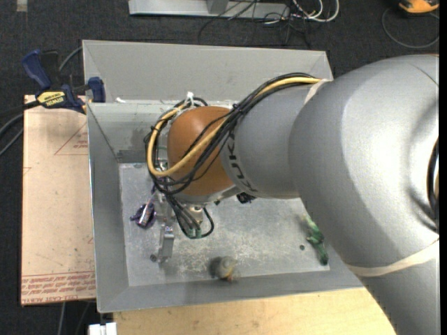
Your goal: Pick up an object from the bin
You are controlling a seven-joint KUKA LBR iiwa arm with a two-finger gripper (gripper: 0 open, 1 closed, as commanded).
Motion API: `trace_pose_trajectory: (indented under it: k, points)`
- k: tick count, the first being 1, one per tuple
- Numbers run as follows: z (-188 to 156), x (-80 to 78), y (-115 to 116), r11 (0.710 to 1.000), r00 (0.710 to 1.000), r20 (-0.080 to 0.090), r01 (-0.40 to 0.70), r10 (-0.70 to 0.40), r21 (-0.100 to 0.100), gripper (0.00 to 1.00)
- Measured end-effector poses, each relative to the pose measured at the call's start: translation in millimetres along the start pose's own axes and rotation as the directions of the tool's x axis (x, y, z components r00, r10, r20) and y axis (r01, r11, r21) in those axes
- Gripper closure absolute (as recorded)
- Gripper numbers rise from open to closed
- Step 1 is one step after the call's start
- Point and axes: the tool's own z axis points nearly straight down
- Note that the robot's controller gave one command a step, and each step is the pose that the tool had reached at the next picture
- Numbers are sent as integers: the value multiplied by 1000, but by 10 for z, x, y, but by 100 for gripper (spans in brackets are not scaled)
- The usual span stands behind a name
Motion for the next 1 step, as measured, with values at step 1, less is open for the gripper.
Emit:
trace_pose_trajectory:
  k: [1]
  points:
    - [-948, -178, 82, 1000, 1000, 2, 6, -6, 0, 0]
